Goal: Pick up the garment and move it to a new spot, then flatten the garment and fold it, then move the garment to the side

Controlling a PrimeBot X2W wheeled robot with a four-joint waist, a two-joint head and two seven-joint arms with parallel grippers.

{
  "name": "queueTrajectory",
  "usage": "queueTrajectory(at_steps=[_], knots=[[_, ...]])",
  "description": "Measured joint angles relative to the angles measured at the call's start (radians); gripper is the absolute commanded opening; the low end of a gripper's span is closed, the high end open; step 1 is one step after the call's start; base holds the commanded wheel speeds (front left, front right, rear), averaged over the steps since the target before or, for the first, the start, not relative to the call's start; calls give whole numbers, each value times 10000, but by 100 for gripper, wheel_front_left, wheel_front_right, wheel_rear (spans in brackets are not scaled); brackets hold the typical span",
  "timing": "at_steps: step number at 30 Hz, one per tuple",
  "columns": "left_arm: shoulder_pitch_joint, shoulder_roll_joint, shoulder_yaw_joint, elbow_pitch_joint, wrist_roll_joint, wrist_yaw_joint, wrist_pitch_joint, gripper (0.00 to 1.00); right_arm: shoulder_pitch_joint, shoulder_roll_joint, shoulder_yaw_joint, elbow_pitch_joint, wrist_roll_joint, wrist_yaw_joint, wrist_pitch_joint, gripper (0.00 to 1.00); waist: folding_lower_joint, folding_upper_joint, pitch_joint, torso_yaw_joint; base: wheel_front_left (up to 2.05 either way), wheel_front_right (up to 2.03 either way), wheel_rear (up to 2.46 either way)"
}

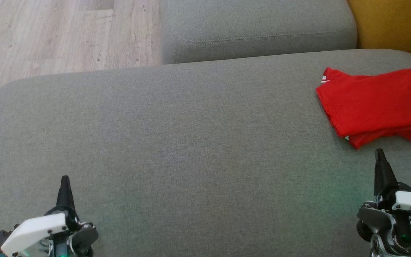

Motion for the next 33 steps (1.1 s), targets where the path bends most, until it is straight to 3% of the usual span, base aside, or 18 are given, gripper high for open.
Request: queueTrajectory(at_steps=[33], knots=[[-140,-79,201,73,-353,-81,203,0,-35,46,-121,15,320,0,134,0,0,0,19,-14,0,0,0]])
